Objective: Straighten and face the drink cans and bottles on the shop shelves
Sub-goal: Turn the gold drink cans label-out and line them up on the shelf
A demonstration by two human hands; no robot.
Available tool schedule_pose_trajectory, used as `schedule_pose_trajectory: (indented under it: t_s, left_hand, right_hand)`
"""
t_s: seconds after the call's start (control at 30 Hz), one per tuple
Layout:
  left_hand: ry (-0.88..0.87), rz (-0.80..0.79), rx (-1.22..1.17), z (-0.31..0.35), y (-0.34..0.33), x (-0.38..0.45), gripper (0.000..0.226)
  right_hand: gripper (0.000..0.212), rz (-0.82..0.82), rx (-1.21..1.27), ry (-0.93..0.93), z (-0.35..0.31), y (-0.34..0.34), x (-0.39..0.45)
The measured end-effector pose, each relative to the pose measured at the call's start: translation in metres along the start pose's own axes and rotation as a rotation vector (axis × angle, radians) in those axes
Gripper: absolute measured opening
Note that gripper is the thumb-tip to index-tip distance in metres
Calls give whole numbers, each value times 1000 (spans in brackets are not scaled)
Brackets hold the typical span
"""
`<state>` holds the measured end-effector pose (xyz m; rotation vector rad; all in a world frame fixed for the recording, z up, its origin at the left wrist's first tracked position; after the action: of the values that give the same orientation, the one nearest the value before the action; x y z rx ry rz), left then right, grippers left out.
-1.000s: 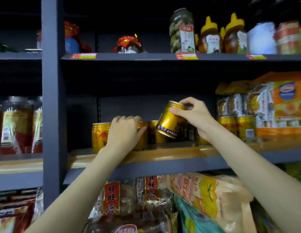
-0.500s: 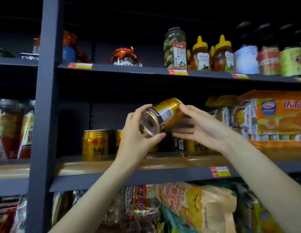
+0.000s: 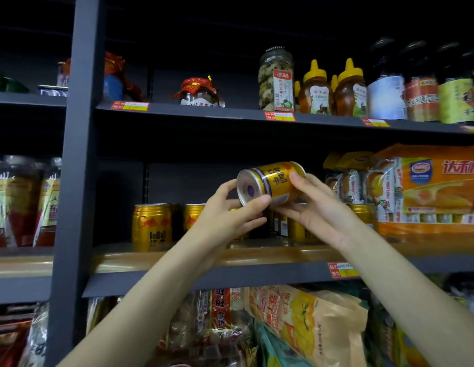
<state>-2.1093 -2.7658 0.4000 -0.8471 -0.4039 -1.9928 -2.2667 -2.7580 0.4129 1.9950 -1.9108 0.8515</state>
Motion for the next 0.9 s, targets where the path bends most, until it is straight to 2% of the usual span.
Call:
schedule_pose_trajectory:
  t_s: [0.07, 0.13, 0.2, 0.27, 0.33, 0.53, 0.6, 0.67, 0.8, 0.9]
  left_hand:
    - [5, 32, -26, -2, 1, 3, 63]
    - [-151, 126, 211, 4, 4, 3, 63]
    - [-357, 158, 470, 15, 1, 1, 66]
    - [-427, 129, 494, 22, -1, 2, 71]
    - [-441, 83, 481, 26, -1, 4, 76]
    - [-423, 15, 538, 22, -2, 6, 77]
    - [-379, -28, 539, 17, -3, 7, 69]
    - [-252, -52, 454, 7, 0, 9, 63]
    - [-10, -40, 306, -15, 6, 19, 68]
    - [-30, -8, 320, -21, 6, 23, 67]
  right_hand:
    - [52, -7, -3, 33, -2, 0, 0]
    - [45, -35, -22, -6, 0, 0, -1]
    - [37, -52, -42, -137, 6, 0, -3]
    - [36, -63, 46, -240, 12, -3, -8]
    - [37, -63, 145, -260, 14, -4, -9]
    - [39, -57, 207, -265, 15, -2, -5]
    - [39, -18, 170, -187, 11, 2, -1]
    - [50, 11, 28, -28, 4, 9, 2]
    - [62, -30, -159, 177, -3, 13, 0]
    - [66, -82, -194, 195, -4, 14, -1]
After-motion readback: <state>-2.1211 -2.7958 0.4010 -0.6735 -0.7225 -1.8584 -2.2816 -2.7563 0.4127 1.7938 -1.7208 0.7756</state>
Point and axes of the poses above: each hand's wrist, its own x-axis towards the middle knuckle, its own y-axis out of the back of the hand, z = x × y, the point moved 5 cm from there along x, towards the middle knuckle, and after that the axes turned 8 degrees about -x, right-handed, at the moved point
